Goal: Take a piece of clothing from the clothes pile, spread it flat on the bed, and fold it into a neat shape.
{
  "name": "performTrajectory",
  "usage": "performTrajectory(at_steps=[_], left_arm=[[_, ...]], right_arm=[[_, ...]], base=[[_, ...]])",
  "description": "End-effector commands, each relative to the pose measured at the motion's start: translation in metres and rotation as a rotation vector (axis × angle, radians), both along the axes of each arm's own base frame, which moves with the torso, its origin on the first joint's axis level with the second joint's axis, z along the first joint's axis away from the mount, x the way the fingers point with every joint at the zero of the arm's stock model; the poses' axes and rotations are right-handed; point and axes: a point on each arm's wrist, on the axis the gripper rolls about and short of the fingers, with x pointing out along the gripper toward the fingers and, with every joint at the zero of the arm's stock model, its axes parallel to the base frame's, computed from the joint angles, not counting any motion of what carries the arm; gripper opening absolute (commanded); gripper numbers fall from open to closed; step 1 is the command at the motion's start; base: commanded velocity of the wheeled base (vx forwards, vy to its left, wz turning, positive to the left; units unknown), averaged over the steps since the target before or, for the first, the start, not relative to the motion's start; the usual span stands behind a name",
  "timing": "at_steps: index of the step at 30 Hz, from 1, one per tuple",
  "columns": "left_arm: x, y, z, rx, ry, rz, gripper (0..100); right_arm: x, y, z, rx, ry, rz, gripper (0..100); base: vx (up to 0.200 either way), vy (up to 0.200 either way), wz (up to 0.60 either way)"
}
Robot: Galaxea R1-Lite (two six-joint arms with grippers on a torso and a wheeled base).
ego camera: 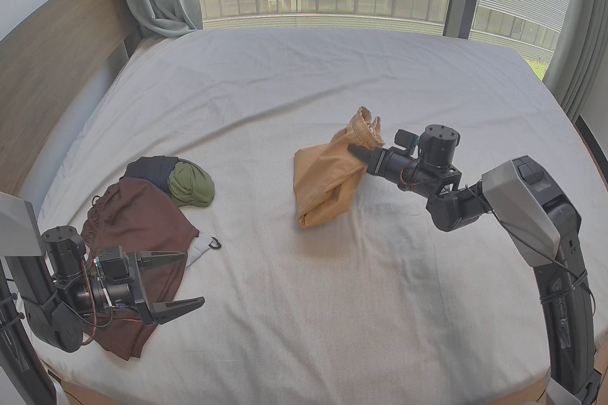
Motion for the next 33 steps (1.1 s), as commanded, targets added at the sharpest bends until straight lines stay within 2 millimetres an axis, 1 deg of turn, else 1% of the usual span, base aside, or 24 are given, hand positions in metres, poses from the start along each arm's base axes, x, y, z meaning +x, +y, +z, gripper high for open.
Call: performTrajectory(at_steps=[1,6,10,12,15,20,21,28,30,31,33], left_arm=[[-0.001,-0.001,-0.001,0.000,0.006,-0.002,100],[-0.001,-0.001,-0.002,0.000,0.009,-0.004,100],[-0.002,-0.001,-0.002,0.000,0.010,-0.004,100],[-0.002,-0.001,-0.002,0.000,0.010,-0.005,100],[-0.002,-0.001,-0.002,0.000,0.010,-0.005,100],[-0.001,-0.001,-0.001,0.000,0.009,-0.005,100],[-0.001,-0.001,-0.001,0.000,0.009,-0.005,100],[-0.002,-0.001,-0.001,0.000,0.007,-0.004,100],[-0.002,-0.001,-0.001,0.000,0.007,-0.002,100],[-0.002,-0.001,-0.001,0.000,0.007,-0.002,100],[-0.001,-0.001,-0.001,0.000,0.004,-0.002,100]], right_arm=[[-0.018,-0.017,-0.033,-0.045,0.070,-0.031,0],[-0.040,-0.027,-0.050,-0.056,0.092,-0.068,0],[-0.048,-0.032,-0.063,-0.058,0.091,-0.099,0],[-0.051,-0.032,-0.066,-0.057,0.083,-0.108,0],[-0.051,-0.033,-0.079,-0.057,0.089,-0.111,0],[-0.051,-0.033,-0.082,-0.057,0.093,-0.112,0],[-0.052,-0.032,-0.083,-0.057,0.094,-0.110,100],[-0.053,-0.030,-0.079,-0.046,0.065,-0.106,100],[-0.060,-0.032,-0.080,-0.055,0.083,-0.105,100],[-0.060,-0.032,-0.080,-0.055,0.083,-0.105,100],[-0.074,-0.036,-0.071,-0.067,0.110,-0.105,100]], base=[[0.000,0.000,0.00],[0.000,0.000,0.00],[0.000,0.000,0.00],[0.000,0.000,0.00],[0.000,0.000,0.00],[0.000,0.000,0.00],[0.000,0.000,0.00],[0.000,0.000,0.00],[0.000,0.000,0.00],[0.000,0.000,0.00],[0.000,0.000,0.00]])
